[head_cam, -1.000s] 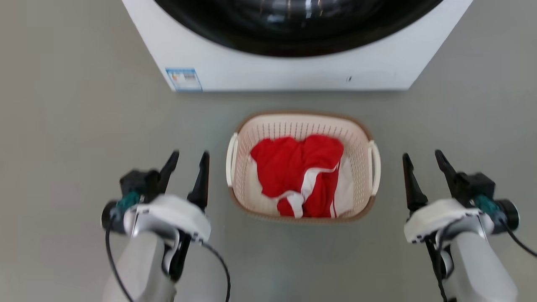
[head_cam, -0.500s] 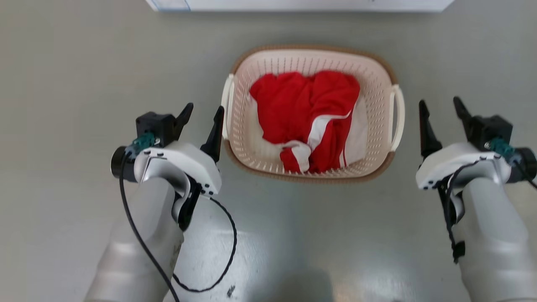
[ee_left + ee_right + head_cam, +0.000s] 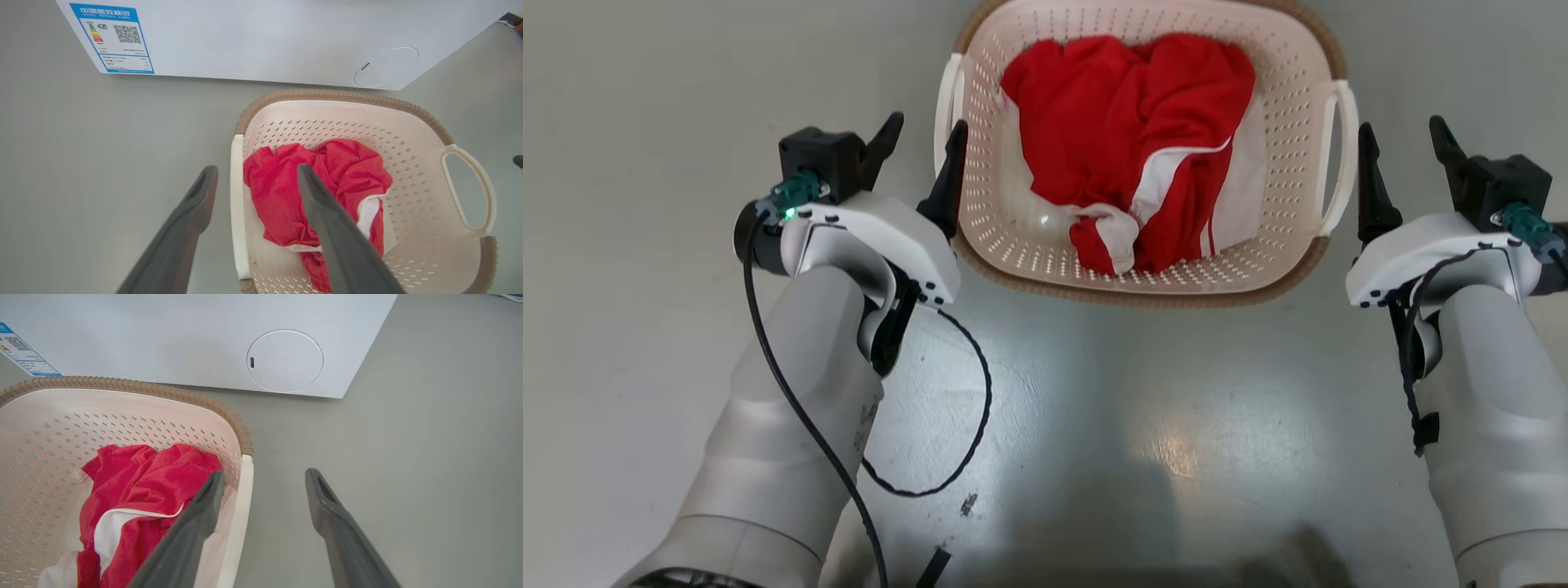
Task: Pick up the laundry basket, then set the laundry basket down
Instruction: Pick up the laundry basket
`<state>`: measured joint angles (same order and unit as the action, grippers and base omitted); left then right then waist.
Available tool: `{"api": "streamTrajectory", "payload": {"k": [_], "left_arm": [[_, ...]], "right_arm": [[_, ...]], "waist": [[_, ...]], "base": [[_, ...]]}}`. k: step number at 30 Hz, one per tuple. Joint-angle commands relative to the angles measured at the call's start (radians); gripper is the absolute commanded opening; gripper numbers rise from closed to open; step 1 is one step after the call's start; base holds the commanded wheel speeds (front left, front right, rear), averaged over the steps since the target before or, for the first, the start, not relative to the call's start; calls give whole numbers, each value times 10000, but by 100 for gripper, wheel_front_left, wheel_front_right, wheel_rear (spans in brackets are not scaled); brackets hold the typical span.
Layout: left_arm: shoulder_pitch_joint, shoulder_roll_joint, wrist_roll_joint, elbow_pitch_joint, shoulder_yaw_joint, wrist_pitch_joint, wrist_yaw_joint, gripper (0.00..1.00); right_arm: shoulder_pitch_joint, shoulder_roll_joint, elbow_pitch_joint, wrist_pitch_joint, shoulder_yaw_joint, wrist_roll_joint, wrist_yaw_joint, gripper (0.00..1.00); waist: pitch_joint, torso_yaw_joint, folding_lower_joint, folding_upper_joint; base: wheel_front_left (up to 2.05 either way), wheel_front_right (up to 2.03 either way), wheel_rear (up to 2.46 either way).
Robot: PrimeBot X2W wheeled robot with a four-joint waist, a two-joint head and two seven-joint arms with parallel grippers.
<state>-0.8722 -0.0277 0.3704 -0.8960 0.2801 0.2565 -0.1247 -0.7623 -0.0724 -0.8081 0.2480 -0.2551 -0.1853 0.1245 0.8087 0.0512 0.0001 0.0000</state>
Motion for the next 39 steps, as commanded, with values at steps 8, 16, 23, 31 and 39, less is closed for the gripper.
{"api": "streamTrajectory", "payload": {"k": [8, 16, 23, 31, 39], "left_arm": [[-438, -225, 179, 91, -99, 53, -1, 100], [-782, -225, 280, -88, -54, 53, 17, 100], [-1112, -225, 123, -477, 8, 53, 36, 100], [-1871, -225, 15, -1514, 368, 53, 1, 100], [-2489, -225, 253, -2441, 954, -28, -29, 100]], "right_arm": [[-62, 162, 144, 138, 219, -162, 62, 100], [-236, 191, 227, 138, 299, -137, 62, 100], [-486, 208, 131, 138, 422, -172, 62, 100], [-1061, 219, -904, 138, 930, 182, 62, 100], [-1568, 220, -1676, 138, 1111, 462, 62, 100]], "waist": [[596, -29, -1, 0], [1079, -69, -1, 0], [1474, -107, -1, 0], [1680, -175, -1, 0], [1753, -202, -1, 0]], "base": [[0, 0, 0], [0, 0, 0], [0, 0, 0], [0, 0, 0], [0, 0, 0]]}}
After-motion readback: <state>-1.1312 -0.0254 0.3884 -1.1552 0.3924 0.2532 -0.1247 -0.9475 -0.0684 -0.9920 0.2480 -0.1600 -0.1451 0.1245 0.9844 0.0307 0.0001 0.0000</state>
